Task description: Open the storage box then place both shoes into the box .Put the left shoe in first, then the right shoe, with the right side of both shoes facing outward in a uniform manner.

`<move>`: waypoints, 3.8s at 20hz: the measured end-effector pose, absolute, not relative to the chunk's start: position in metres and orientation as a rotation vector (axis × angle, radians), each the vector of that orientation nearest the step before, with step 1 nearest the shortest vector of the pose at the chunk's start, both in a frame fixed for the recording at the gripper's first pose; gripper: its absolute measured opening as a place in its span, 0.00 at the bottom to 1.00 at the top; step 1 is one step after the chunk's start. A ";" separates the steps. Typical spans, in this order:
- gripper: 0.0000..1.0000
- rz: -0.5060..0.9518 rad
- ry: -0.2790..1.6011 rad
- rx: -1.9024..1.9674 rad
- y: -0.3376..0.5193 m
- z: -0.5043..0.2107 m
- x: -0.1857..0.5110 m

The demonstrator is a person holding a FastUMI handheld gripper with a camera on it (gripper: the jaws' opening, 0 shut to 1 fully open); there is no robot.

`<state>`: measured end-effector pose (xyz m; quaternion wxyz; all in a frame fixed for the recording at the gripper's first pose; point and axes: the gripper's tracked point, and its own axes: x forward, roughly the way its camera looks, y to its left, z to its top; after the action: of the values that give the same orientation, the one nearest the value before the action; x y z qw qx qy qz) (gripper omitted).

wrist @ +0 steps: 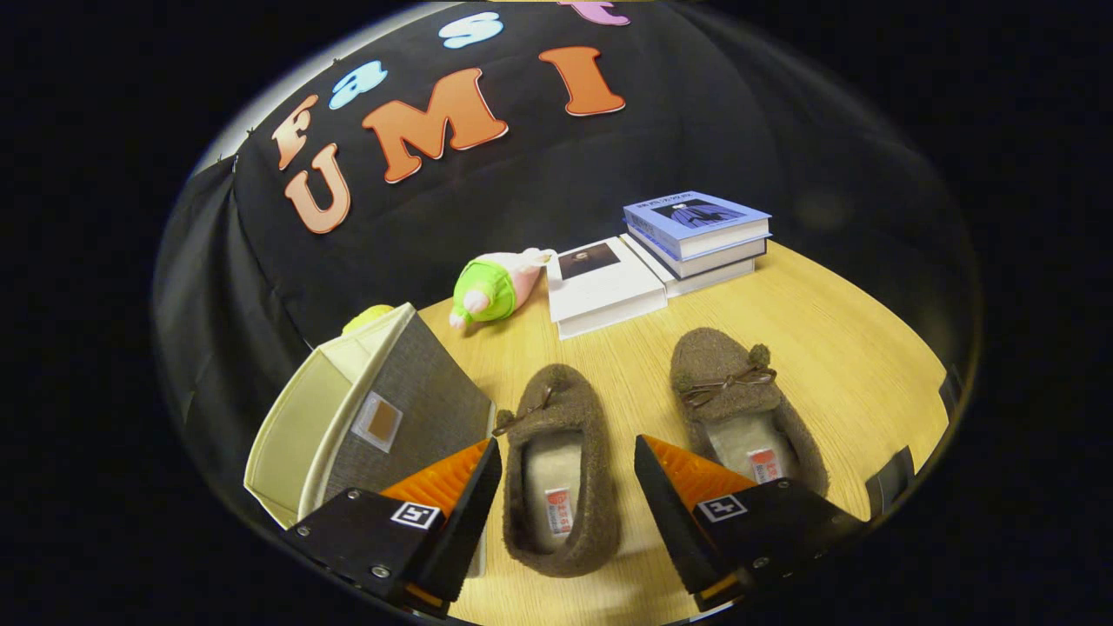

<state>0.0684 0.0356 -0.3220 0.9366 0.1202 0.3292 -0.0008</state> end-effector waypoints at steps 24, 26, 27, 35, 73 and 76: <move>0.05 -0.089 0.736 0.347 0.033 -0.338 0.085; 0.05 -0.079 0.704 0.353 0.037 -0.318 0.086; 0.05 -0.074 0.687 0.360 0.039 -0.308 0.088; 0.05 -0.034 0.542 0.411 0.063 -0.213 0.097; 0.98 0.189 0.596 0.260 0.260 -0.232 0.075; 0.98 0.179 0.580 0.237 0.234 -0.227 0.072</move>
<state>0.0722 0.2335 -0.2268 0.9474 0.1166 0.2848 0.0880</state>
